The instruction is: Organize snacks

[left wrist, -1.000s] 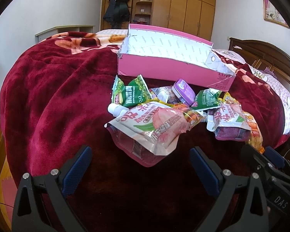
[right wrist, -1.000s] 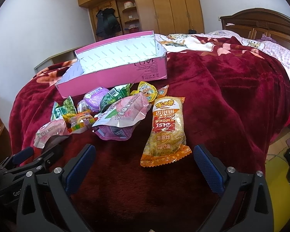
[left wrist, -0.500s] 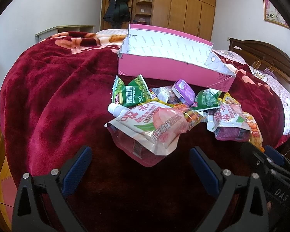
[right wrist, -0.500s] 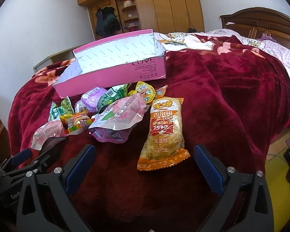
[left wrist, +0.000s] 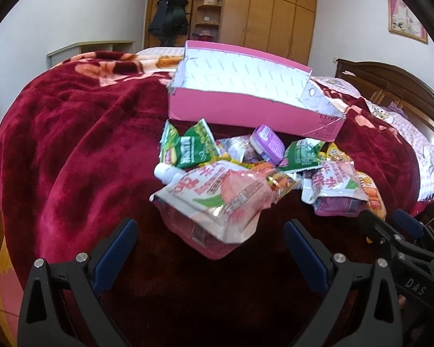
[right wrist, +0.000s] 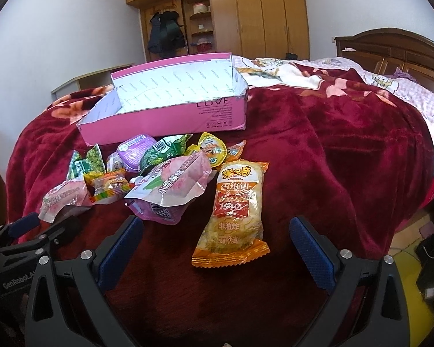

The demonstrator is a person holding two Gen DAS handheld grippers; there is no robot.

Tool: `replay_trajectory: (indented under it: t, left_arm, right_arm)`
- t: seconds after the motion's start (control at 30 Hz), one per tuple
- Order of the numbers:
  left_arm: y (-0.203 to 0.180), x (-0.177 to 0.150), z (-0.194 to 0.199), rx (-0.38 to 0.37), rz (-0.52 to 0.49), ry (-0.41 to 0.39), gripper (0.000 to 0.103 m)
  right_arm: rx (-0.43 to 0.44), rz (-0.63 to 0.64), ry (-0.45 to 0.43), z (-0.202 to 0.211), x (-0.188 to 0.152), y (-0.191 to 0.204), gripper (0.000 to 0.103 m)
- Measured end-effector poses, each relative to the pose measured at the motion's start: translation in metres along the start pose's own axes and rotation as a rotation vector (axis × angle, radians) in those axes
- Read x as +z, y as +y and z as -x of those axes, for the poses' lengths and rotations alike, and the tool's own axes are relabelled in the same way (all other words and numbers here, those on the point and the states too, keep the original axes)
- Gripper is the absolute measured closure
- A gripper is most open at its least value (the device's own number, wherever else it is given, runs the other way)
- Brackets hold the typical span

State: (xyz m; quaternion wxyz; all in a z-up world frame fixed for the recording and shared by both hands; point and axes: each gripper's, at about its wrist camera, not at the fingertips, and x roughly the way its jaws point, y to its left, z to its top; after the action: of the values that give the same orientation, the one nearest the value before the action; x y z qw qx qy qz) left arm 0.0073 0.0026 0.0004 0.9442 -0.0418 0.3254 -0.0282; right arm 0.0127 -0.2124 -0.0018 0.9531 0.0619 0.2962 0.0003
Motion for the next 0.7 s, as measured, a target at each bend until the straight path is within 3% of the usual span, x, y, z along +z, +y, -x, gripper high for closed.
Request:
replay_trajectory:
  t: [0.43,0.7]
  left_arm:
    - [-0.009,0.013,-0.019,-0.005,-0.115,-0.002,0.001]
    - [0.009,0.013,-0.023,0.0,-0.121,-0.022,0.005]
  right_arm:
    - [0.002,0.008,0.034,-0.018,-0.002,-0.006,0.0]
    - [-0.005,0.02,0.05,-0.026,-0.006,-0.008,0.0]
